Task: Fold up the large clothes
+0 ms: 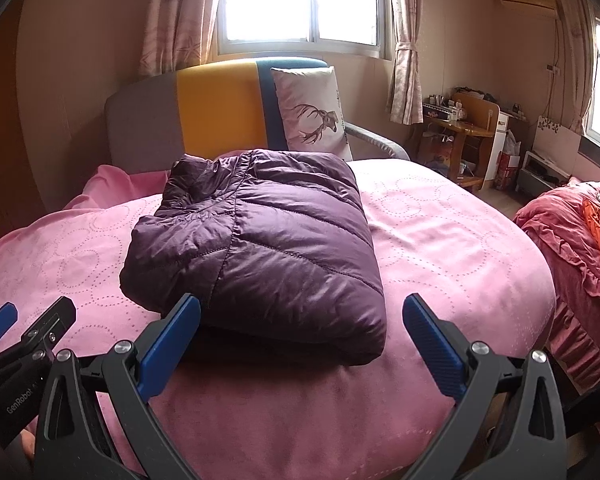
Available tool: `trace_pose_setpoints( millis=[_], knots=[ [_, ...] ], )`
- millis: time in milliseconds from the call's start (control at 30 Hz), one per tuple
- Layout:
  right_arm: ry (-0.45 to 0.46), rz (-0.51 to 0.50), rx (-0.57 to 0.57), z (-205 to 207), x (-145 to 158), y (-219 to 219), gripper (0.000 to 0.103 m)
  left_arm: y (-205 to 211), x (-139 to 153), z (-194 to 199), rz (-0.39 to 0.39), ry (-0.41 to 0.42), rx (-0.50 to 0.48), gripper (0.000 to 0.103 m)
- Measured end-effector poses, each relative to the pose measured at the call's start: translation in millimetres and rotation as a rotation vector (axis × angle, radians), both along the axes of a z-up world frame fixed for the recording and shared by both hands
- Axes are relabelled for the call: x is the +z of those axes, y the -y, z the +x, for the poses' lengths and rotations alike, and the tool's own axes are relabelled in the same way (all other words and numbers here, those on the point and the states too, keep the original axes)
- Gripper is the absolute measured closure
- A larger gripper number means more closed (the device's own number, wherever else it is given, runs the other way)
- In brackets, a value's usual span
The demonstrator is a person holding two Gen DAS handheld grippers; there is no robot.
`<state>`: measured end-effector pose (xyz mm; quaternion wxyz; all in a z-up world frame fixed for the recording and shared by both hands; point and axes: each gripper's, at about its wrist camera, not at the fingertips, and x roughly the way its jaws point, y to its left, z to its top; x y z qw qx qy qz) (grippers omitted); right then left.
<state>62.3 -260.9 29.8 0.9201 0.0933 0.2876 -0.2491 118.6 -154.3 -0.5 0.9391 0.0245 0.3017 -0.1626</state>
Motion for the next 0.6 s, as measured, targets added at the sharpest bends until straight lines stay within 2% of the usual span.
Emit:
trace_pose_setpoints(
  millis=[600],
  knots=[
    [-0.007, -0.016, 0.011, 3.5, -1.1, -8.9, 0.002, -0.9, -2.7, 1.1, 0.006, -0.007, -0.004, 0.004]
  ],
)
